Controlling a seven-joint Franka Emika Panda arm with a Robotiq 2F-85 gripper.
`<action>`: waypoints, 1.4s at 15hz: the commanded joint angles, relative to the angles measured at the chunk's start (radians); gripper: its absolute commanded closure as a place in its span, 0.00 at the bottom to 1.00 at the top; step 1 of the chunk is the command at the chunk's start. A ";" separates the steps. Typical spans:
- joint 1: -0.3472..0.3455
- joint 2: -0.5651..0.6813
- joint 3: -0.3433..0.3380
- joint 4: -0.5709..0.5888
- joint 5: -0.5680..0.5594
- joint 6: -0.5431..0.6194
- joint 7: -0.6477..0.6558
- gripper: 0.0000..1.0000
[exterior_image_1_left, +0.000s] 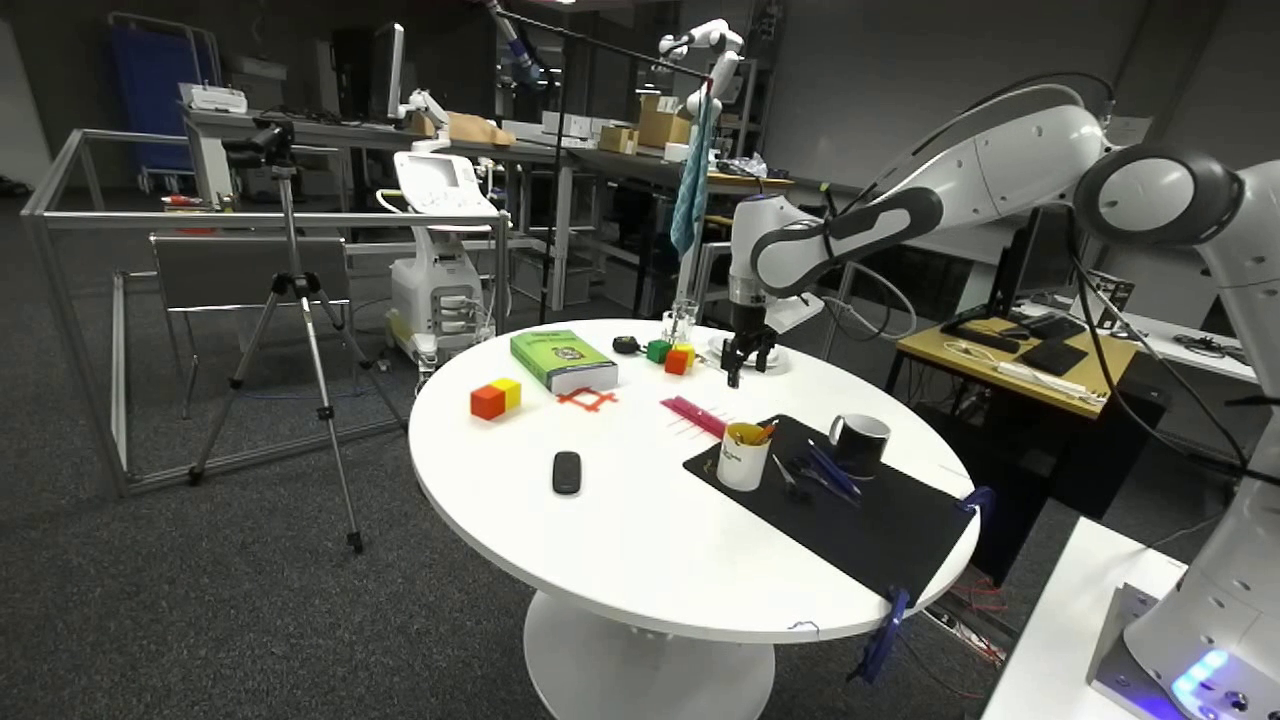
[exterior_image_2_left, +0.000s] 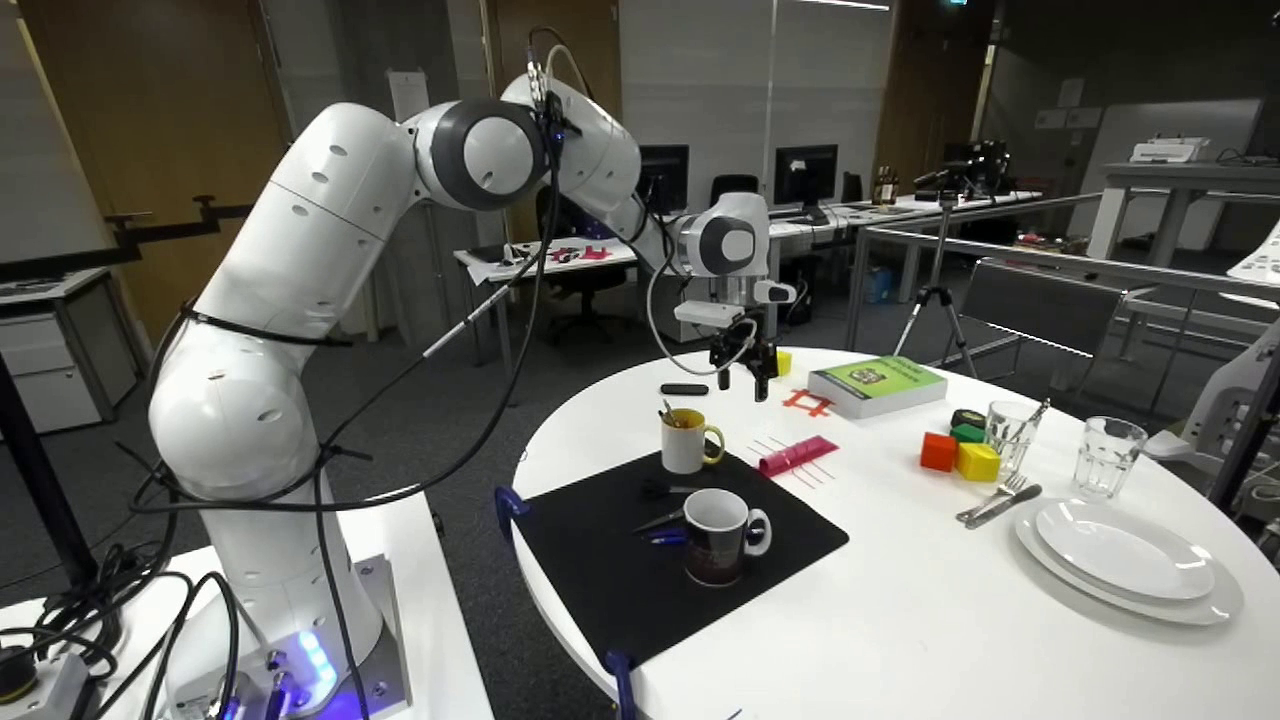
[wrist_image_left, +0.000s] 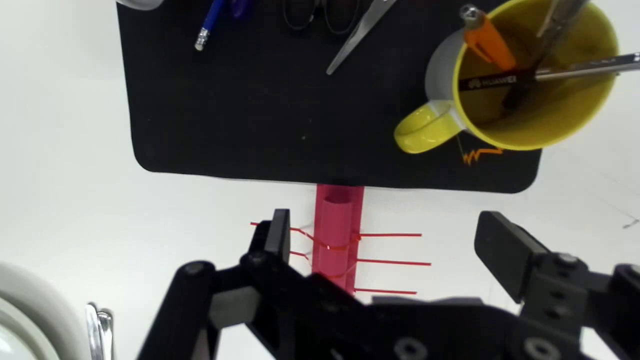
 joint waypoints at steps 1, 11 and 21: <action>-0.008 -0.073 0.033 -0.080 0.070 0.020 0.012 0.00; 0.011 -0.018 0.052 -0.028 0.000 -0.168 -0.185 0.00; 0.019 0.075 0.076 0.058 -0.104 -0.273 -0.432 0.00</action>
